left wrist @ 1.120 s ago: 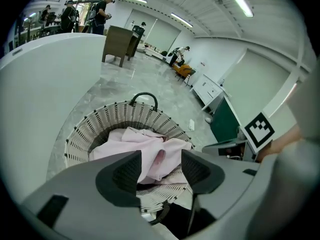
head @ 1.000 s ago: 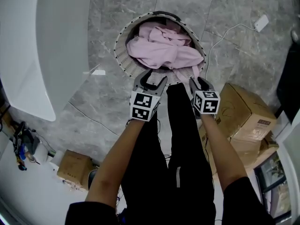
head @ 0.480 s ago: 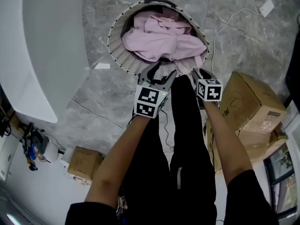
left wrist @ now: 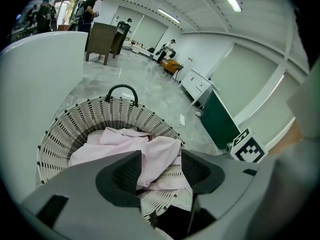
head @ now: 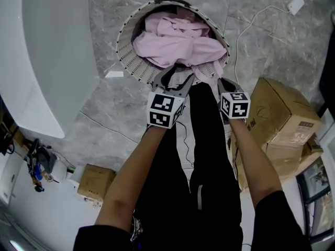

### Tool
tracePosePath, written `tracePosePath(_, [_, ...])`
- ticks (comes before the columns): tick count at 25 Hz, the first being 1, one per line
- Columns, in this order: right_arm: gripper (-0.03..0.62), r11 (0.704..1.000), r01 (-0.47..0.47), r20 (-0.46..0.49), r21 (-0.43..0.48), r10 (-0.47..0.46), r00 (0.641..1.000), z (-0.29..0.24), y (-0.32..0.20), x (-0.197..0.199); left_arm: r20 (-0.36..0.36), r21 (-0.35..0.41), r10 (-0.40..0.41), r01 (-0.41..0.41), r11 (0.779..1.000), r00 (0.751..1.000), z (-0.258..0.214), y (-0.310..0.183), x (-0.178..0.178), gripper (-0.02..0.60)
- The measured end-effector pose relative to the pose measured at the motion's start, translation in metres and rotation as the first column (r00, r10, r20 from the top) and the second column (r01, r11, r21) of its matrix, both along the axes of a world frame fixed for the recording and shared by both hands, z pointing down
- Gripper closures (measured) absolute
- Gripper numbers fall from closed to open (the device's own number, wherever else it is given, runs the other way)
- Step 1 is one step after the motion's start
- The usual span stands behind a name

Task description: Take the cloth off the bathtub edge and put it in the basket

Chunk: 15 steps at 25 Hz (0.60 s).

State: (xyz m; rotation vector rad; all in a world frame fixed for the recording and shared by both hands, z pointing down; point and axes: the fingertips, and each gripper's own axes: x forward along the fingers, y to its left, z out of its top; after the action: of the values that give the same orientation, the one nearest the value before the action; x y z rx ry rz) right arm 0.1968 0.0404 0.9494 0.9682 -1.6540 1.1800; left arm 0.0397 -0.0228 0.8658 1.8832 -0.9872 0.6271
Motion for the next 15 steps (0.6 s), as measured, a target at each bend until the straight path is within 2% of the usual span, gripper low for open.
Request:
tracePosePath(5, [0.560,0.995,-0.064,0.153,0.070,0.053,0.987,-0.039,-0.040,-0.027,0.000,0.006,-0.013,0.013,1.000,1.000,-0.007,0.000,-0.003,0.327])
tracePosePath(8, [0.559,0.995,-0.095,0.245,0.038,0.083,0.966,-0.039,-0.062,-0.050,-0.001,0.006,-0.029,0.029,1.000,1.000,-0.011,0.000,-0.006,0.328])
tracePosePath(13, [0.556,0.993,-0.118,0.247,-0.012,0.117,0.962,-0.020,-0.083,-0.073,0.005,0.011,-0.048,0.048,0.999,0.999,-0.014,0.000,-0.019,0.328])
tracePosePath(15, [0.532,0.993,-0.119,0.258,-0.015,0.119,0.959,-0.024,-0.082,-0.083,0.010,0.012,-0.061,0.061,0.998,0.998,-0.016,0.000,-0.027,0.327])
